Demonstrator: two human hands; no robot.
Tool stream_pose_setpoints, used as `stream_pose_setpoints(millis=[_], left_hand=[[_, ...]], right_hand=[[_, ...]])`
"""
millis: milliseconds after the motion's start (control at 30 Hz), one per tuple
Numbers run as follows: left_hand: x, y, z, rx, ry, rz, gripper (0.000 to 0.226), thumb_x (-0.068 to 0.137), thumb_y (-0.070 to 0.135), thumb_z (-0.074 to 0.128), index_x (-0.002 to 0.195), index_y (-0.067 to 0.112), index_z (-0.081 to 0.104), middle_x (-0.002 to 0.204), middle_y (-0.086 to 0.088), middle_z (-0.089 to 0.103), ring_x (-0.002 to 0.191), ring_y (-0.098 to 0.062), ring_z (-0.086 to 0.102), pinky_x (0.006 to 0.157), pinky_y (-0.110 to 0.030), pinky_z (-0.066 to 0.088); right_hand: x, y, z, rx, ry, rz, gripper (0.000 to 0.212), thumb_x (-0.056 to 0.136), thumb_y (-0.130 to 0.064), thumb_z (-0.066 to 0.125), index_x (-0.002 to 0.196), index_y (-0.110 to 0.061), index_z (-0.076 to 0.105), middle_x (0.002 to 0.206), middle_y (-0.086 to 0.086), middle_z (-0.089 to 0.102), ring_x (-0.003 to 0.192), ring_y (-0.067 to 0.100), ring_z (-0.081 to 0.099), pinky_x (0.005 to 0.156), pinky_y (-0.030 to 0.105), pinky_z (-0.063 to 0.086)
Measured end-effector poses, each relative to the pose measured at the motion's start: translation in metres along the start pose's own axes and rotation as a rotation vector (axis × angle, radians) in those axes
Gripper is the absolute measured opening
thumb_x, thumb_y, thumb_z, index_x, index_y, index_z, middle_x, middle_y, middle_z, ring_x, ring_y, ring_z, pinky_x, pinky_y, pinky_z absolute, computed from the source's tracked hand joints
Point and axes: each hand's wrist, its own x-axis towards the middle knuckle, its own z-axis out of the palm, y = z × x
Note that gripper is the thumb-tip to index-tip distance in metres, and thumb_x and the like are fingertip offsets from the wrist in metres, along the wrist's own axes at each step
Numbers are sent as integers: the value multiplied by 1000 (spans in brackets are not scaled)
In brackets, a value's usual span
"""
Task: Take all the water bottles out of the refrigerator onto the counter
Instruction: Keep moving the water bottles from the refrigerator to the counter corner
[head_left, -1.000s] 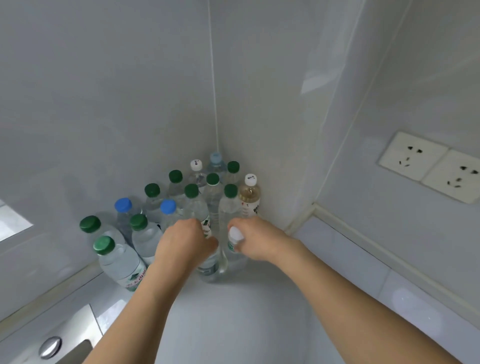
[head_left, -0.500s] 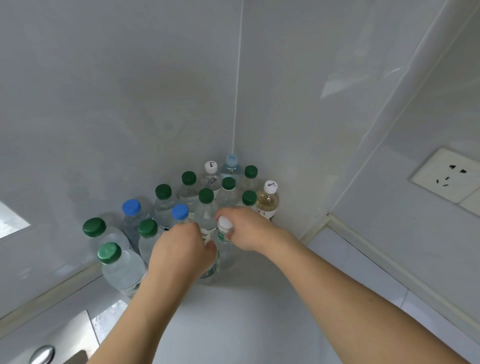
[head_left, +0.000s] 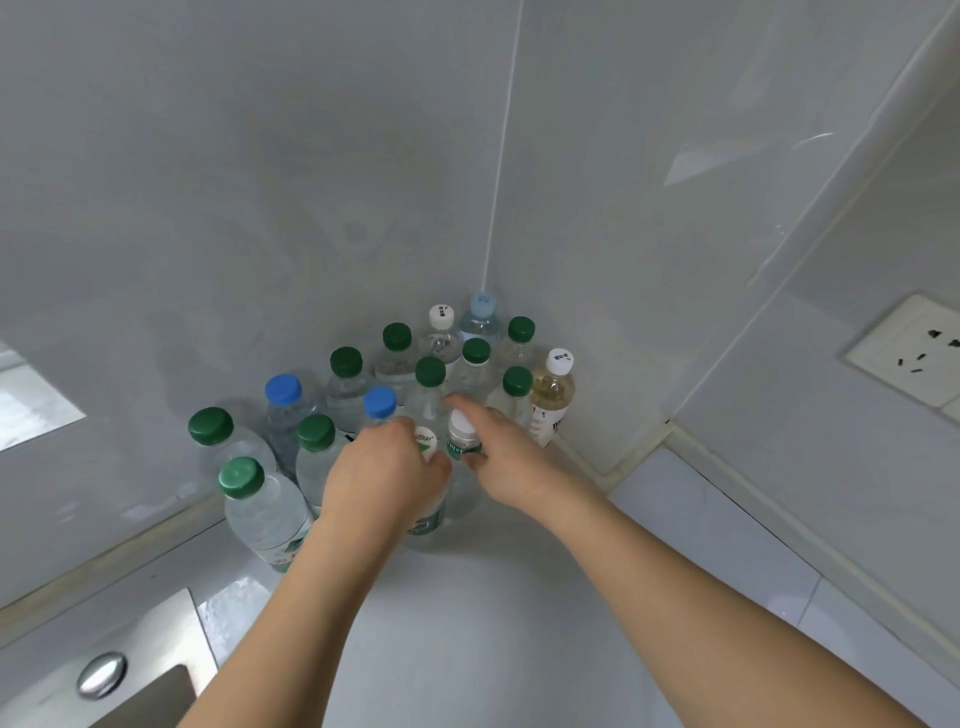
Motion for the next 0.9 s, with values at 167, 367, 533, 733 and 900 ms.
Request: stream_pose_setpoints(millis=[167, 367, 533, 733, 900], left_hand=[[-12, 5, -9, 61, -31, -28, 28, 88, 40, 54, 93, 13, 50, 92, -7, 59, 77, -25, 49, 66, -31, 40], [-56, 35, -21, 161, 229, 68, 46, 91, 52, 46, 109, 10, 47, 108, -11, 56, 96, -33, 56, 67, -35, 40], [-77, 79, -6, 147, 141, 371, 44, 91, 40, 46, 125, 12, 42, 122, -12, 55, 111, -34, 51, 90, -42, 43], [-118, 151, 52, 229, -49, 687, 44, 93, 38, 43, 132, 17, 37, 130, -5, 49, 119, -31, 47, 100, -40, 36], [-163, 215, 100, 258, -188, 916, 52, 96, 38, 40, 143, 18, 27, 147, -4, 34, 131, -29, 35, 110, -40, 28]], right_hand=[[-27, -3, 0, 95, 89, 38, 72, 94, -13, 56, 150, -37, 18, 146, 2, 40, 129, 20, 44, 108, 37, 37], [-103, 27, -10, 198, 289, 90, 52, 93, -12, 55, 142, -19, 41, 143, 0, 48, 132, 13, 44, 111, 25, 32], [-169, 60, -25, 96, 356, 253, 52, 95, -21, 55, 144, -15, 38, 148, 1, 41, 136, 14, 38, 104, 14, 23], [-260, 104, -48, 93, 449, 468, 51, 97, -24, 52, 146, -19, 36, 150, -2, 37, 138, 12, 34, 108, 17, 23], [-349, 138, -66, 122, 536, 697, 55, 97, -26, 51, 148, -21, 31, 153, -3, 33, 139, 13, 32, 113, 25, 27]])
